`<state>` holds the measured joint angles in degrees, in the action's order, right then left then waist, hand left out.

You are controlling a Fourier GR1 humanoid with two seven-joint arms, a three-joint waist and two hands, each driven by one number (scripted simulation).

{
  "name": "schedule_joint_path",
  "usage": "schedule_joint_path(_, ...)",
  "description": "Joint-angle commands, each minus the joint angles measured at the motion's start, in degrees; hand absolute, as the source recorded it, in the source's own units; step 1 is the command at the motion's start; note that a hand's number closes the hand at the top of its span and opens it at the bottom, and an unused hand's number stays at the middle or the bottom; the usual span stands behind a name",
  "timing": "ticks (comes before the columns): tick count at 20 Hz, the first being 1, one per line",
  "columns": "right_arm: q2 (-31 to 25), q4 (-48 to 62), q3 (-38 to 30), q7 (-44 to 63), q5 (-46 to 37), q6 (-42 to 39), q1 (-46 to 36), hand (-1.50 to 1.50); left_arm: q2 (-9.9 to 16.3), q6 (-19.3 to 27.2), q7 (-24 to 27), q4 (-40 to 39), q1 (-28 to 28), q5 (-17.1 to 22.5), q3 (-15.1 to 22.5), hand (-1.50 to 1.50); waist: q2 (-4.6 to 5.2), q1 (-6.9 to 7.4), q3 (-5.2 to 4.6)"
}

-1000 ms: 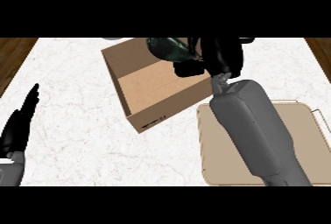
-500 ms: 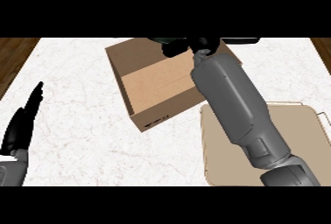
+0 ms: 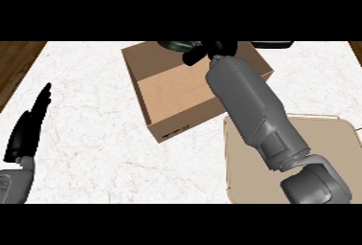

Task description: Pick the eggplant from the tray and place it in the cardboard box

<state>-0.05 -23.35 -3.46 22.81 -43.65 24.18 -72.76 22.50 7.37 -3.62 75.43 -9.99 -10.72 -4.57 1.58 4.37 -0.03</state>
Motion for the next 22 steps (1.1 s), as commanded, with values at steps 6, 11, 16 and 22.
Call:
schedule_joint_path(6, 0.0, 7.6, -5.1, -8.9, 5.4, 5.7, -0.9, -1.5, -1.0, 0.6, -1.9, -0.6, -2.2, -1.2, 0.7, 0.0, 0.32, 0.35, 0.08)
schedule_joint_path(11, 0.0, 6.0, -7.4, -17.0, 7.4, 11.9, 0.1, -1.5, -0.4, -0.9, 0.3, 0.6, 0.2, -0.2, 0.2, 0.0, 0.34, 0.6, 0.09)
schedule_joint_path(16, 0.0, 3.3, -11.9, -21.1, 13.3, 16.8, -1.2, -1.5, -0.7, -0.4, 0.2, -0.2, 0.4, -0.7, 0.0, 0.0, -0.38, -0.55, 0.08)
schedule_joint_path(22, -3.6, 0.1, -17.7, -32.1, 19.9, 11.6, 2.5, -1.5, -1.0, 0.3, 2.1, -2.0, 1.2, -0.7, -1.5, 0.0, -0.69, -2.44, 0.07)
